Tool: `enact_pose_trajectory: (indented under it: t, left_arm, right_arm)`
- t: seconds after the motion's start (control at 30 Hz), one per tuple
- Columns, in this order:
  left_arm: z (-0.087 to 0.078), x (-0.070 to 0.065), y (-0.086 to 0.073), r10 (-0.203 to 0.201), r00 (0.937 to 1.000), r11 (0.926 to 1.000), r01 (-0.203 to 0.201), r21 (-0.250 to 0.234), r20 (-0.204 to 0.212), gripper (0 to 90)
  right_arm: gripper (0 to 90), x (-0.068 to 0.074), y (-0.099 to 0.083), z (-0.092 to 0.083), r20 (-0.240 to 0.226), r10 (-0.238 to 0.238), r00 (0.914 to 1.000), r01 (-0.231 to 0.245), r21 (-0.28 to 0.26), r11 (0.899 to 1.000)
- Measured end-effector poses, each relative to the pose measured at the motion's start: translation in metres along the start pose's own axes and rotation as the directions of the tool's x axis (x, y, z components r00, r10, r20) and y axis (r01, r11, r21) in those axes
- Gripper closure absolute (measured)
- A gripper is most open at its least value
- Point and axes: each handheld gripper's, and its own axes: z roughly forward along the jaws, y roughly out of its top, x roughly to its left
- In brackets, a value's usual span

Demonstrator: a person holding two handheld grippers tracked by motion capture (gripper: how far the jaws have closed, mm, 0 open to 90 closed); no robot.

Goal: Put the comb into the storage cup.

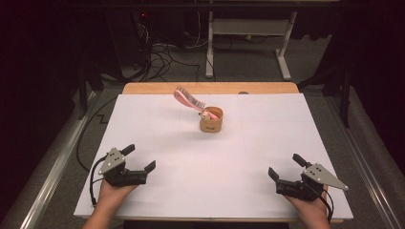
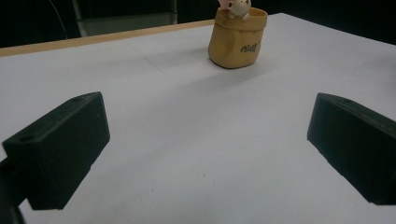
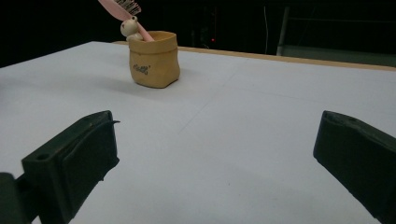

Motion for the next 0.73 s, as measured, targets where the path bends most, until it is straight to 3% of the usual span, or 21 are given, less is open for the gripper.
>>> enact_pose_trajectory:
  t: [0.2, 0.73]
  left_arm:
    - [0.0, -0.005, 0.001, 0.005, 0.9999, 1.0, -0.005, -0.003, 0.015, 0.0]
    - [0.0, -0.005, 0.002, 0.017, 0.9998, 0.9998, -0.017, 0.009, 0.013, 0.0]
  right_arm:
    - [0.5, 0.014, 0.002, 0.003, -0.017, -0.031, 0.9994, 0.031, -0.002, 1.0]
    - [0.3, 0.006, -0.002, -0.001, 0.03, 0.012, 0.9995, -0.012, 0.011, 1.0]
